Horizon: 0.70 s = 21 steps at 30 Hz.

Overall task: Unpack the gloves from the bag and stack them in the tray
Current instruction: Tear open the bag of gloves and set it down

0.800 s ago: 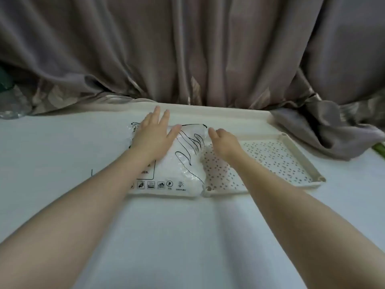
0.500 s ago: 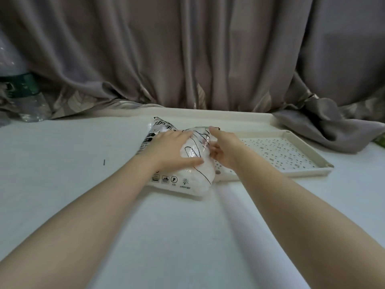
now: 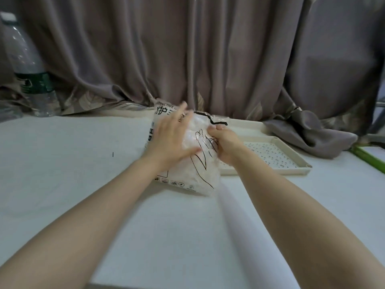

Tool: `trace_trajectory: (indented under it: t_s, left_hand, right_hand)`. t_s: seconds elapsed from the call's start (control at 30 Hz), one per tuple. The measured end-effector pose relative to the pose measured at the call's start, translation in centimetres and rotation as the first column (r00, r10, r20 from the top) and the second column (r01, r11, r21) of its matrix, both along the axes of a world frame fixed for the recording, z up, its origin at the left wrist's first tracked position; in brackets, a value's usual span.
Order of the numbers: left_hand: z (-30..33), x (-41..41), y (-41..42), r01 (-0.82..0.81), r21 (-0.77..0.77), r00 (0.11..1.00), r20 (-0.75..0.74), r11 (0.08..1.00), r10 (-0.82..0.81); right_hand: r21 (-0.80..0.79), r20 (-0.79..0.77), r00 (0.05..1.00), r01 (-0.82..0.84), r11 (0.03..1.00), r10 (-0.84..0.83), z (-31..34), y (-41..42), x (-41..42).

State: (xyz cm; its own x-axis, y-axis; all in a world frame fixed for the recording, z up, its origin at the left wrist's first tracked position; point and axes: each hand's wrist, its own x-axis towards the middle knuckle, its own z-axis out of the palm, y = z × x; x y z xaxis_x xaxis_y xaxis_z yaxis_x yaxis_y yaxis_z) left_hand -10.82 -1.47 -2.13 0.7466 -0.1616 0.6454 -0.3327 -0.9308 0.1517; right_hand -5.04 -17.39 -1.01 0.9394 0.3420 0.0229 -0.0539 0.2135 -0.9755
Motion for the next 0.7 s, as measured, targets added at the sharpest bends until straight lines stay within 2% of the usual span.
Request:
trace_trajectory:
  t_s: [0.03, 0.07, 0.1, 0.13, 0.17, 0.23, 0.27, 0.33, 0.4, 0.47, 0.5, 0.57, 0.6, 0.63, 0.67, 0.7]
  left_hand:
    - [0.8, -0.2, 0.3, -0.053, -0.108, 0.989, 0.133, 0.993, 0.068]
    - [1.5, -0.4, 0.7, -0.108, -0.242, 0.970, 0.185, 0.964, 0.155]
    - [2.2, -0.5, 0.9, -0.150, -0.372, 0.965, 0.149, 0.916, 0.218]
    - [2.9, -0.7, 1.0, -0.150, -0.495, 0.981, 0.036, 0.856, 0.192]
    - [3.3, -0.7, 1.0, -0.109, -0.624, 0.994, -0.094, 0.774, 0.064]
    - [3.7, -1.1, 0.8, -0.058, -0.803, 0.932, -0.256, 0.593, -0.256]
    - [3.5, -1.3, 0.6, -0.054, -0.818, 0.883, -0.307, 0.572, -0.356]
    - [3.1, -1.6, 0.6, -0.041, -0.801, 0.835, -0.357, 0.598, -0.420]
    - [2.9, -1.9, 0.5, -0.056, -0.814, 0.798, -0.384, 0.578, -0.464]
    - [2.8, -2.2, -0.2, -0.090, -0.829, 0.777, -0.406, 0.553, -0.482]
    - [2.8, -2.2, -0.7, -0.125, -0.834, 0.780, -0.417, 0.537, -0.467]
    - [3.3, -2.1, -1.8, -0.151, -0.884, 0.822, -0.361, 0.442, -0.441]
    - [3.6, -2.1, -2.3, -0.123, -0.917, 0.856, -0.291, 0.379, -0.426]
    - [3.9, -1.9, -2.5, -0.057, -0.928, 0.905, -0.204, 0.369, -0.373]
    - [4.2, -1.7, -2.6, 0.031, -0.884, 0.955, -0.111, 0.467, -0.274]
    - [4.5, -1.4, -2.6, 0.104, -0.756, 0.988, 0.005, 0.646, -0.153]
  right_hand:
    - [0.053, 0.010, 1.000, 0.005, 0.999, -0.006, 0.1, -0.4, 0.2]
    - [0.097, 0.008, 0.999, 0.036, 0.995, -0.037, 0.2, -0.8, 0.5]
    - [0.148, -0.002, 0.997, 0.078, 0.986, -0.079, 0.4, -1.2, 0.7]
    - [0.192, -0.025, 0.994, 0.111, 0.975, -0.108, 0.6, -1.5, 0.8]
    - [0.216, -0.052, 0.990, 0.136, 0.967, -0.127, 0.8, -1.7, 0.7]
    - [0.201, -0.122, 0.979, 0.183, 0.962, -0.161, 1.2, -2.0, 0.4]
    - [0.175, -0.155, 0.970, 0.211, 0.962, -0.185, 1.3, -2.2, 0.4]
    - [0.099, -0.183, 0.953, 0.261, 0.960, -0.240, 1.4, -2.7, 0.6]
    - [-0.076, -0.146, 0.945, 0.282, 0.956, -0.291, 1.2, -3.0, 1.4]
    - [-0.296, -0.111, 0.934, 0.295, 0.908, -0.340, 0.9, -2.9, 1.9]
    - [-0.356, -0.112, 0.929, 0.294, 0.887, -0.353, 0.8, -2.8, 1.9]
    - [-0.322, -0.155, 0.939, 0.245, 0.915, -0.306, 1.1, -2.4, 1.7]
    - [-0.232, -0.189, 0.947, 0.214, 0.949, -0.260, 1.6, -2.1, 1.3]
    - [-0.128, -0.203, 0.956, 0.187, 0.974, -0.210, 1.9, -1.8, 1.3]
    - [-0.019, -0.195, 0.968, 0.157, 0.987, -0.157, 2.2, -1.5, 1.5]
    - [0.069, -0.173, 0.977, 0.137, 0.988, -0.123, 2.6, -1.1, 1.7]
